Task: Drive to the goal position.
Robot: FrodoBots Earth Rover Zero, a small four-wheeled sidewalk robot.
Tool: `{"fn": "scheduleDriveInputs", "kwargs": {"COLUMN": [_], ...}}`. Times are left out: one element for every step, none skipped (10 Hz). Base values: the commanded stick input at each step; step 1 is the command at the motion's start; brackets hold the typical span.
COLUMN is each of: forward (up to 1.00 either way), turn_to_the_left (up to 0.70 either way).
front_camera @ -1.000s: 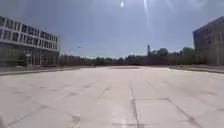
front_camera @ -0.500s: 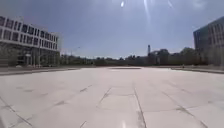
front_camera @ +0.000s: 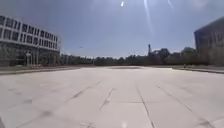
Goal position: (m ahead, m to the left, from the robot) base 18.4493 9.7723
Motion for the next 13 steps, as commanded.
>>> {"fn": "scheduleDriveInputs", "kwargs": {"forward": [0.85,0.85,0.85,0.85,0.85,0.85,0.85,0.85,0.85,0.85,0.85,0.85,0.85], "turn_to_the_left": [0.00,0.00,0.30,0.32,0.20,0.00,0.00,0.00,0.00,0.00,0.00,0.00,0.00]}}
